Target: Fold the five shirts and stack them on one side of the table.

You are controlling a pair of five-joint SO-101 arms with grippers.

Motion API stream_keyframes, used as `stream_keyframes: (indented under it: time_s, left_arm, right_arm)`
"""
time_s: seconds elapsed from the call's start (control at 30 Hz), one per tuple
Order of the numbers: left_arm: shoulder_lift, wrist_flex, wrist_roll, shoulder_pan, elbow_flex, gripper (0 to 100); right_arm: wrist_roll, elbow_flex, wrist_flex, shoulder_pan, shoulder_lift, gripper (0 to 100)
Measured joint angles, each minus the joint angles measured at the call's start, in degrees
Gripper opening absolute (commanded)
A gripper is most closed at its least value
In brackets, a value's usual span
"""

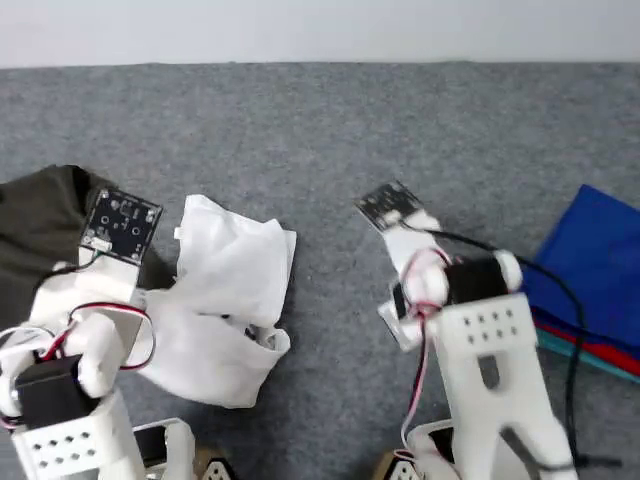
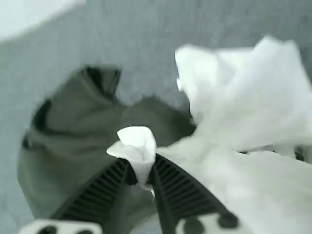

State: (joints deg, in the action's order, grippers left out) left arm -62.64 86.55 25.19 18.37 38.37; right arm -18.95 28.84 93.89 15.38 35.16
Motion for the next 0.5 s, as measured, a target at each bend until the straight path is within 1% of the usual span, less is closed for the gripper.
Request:
stream_keyframes:
  time_s: [0.23,0.3,0.43,0.5]
  left_arm:
    - [-3.1,-0.2,1.0,1.9,7.8,1]
    - [-3.3,-0.2,1.0,2.8,8.8,1]
    - [-3.4,-0.4,1.0,5.1,10.4,1]
    - [-3.4,-0.4,1.0,6.0,11.3,1]
  right_arm:
    - [0.1,-16.4,0.0,7.7,-18.1,1.2]
    - [0.1,-20.0,0.0,10.5,-22.9,4.8]
    - [0.1,-26.8,0.7,13.8,-32.1,16.5]
    - [0.8,-30.4,1.5,15.3,-36.1,18.8]
